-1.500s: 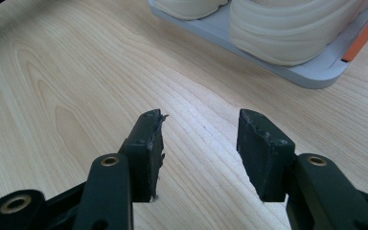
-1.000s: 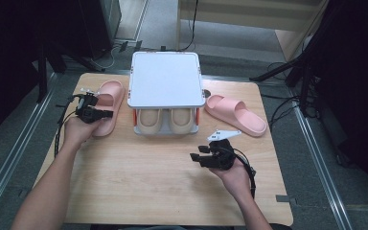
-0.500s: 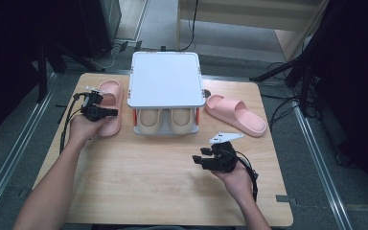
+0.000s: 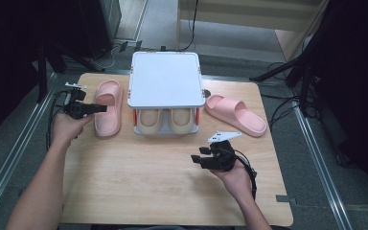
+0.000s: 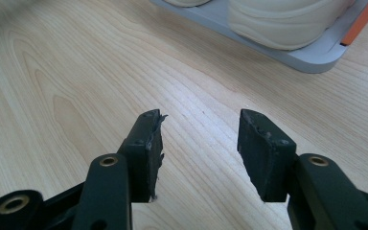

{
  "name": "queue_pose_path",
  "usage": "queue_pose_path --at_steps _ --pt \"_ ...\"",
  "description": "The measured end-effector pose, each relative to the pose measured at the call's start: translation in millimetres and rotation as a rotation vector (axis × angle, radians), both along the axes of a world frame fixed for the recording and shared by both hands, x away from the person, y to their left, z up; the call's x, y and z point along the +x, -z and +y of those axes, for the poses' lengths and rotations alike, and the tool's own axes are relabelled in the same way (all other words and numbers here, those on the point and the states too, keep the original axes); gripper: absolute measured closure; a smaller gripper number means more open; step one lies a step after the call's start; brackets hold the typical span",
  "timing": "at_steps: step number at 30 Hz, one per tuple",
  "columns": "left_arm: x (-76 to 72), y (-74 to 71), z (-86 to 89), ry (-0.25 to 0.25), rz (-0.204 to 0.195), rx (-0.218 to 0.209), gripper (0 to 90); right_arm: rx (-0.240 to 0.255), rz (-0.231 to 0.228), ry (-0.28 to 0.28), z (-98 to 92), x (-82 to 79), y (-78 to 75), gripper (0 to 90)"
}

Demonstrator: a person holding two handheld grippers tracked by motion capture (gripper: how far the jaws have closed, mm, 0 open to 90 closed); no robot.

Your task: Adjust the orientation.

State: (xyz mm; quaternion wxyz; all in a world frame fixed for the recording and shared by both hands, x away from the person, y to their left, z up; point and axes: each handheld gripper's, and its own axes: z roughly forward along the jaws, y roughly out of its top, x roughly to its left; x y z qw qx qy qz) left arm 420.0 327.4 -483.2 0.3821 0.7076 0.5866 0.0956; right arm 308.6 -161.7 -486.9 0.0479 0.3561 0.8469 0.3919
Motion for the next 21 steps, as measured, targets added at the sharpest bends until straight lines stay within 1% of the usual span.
queue_pose_path --at_steps 3,4,7,10,12,16,19,21 --pt "-2.7 -3.2 7.5 -0.031 -0.022 0.014 54.6 -0.001 -0.001 -0.001 0.4 0.9 0.2 51.5" --pt "-3.2 -3.4 9.4 -0.04 -0.031 0.008 53.6 -0.001 -0.001 -0.002 0.4 1.0 0.1 51.4" --pt "-2.5 -2.3 14.9 -0.058 -0.033 -0.002 50.9 -0.003 0.0 0.001 0.2 1.1 0.4 51.2" --pt "0.9 1.6 18.5 -0.072 -0.027 0.009 50.0 -0.004 0.004 0.011 -1.4 0.7 1.2 51.1" --pt "3.7 5.9 21.5 -0.084 -0.036 0.01 49.6 -0.004 0.004 0.017 -3.1 -0.6 1.6 51.0" --pt "10.8 12.2 25.4 -0.093 -0.004 0.009 50.0 -0.007 0.006 0.039 -8.1 -5.2 1.0 50.9" --pt "15.6 15.8 26.6 -0.102 0.002 0.006 49.9 -0.006 0.005 0.051 -12.2 -7.7 1.7 50.8" --pt "18.8 18.2 28.1 -0.111 0.018 -0.011 48.7 -0.008 0.004 0.058 -14.1 -9.2 1.8 50.8"
